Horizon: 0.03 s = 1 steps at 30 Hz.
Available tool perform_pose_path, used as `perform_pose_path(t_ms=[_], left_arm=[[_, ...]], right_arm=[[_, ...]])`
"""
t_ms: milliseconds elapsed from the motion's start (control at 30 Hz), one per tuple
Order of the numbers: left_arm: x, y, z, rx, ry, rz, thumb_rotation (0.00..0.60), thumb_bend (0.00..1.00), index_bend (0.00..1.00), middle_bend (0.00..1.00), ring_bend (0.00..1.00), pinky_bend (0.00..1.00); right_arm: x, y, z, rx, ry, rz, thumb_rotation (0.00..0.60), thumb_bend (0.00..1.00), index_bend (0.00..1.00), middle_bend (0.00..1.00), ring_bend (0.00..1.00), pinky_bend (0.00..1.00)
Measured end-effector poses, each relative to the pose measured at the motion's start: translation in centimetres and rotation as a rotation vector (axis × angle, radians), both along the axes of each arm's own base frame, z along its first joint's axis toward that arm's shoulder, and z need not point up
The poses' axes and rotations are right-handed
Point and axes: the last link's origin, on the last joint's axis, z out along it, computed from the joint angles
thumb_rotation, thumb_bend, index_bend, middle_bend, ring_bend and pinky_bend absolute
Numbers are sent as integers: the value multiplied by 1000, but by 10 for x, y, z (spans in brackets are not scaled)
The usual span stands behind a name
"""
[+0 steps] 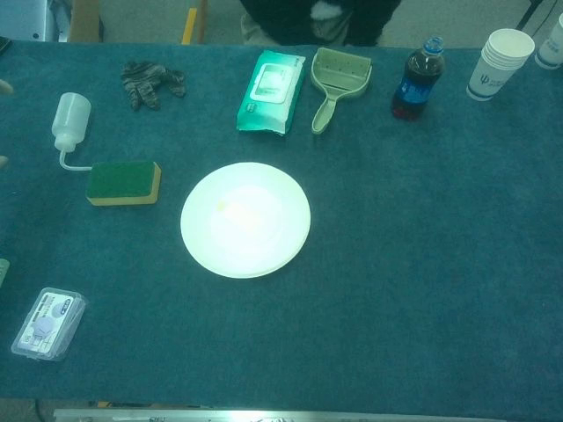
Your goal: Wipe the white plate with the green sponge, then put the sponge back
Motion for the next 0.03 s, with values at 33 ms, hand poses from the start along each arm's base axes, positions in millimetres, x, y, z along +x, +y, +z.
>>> perform_pose_path(t_ms=[33], left_arm=[[-4, -4, 3, 4, 2, 12, 540, 237, 193, 144, 29, 139]], right_arm=[[1, 0, 0, 0, 0, 2, 600, 184, 340, 400, 269, 313]])
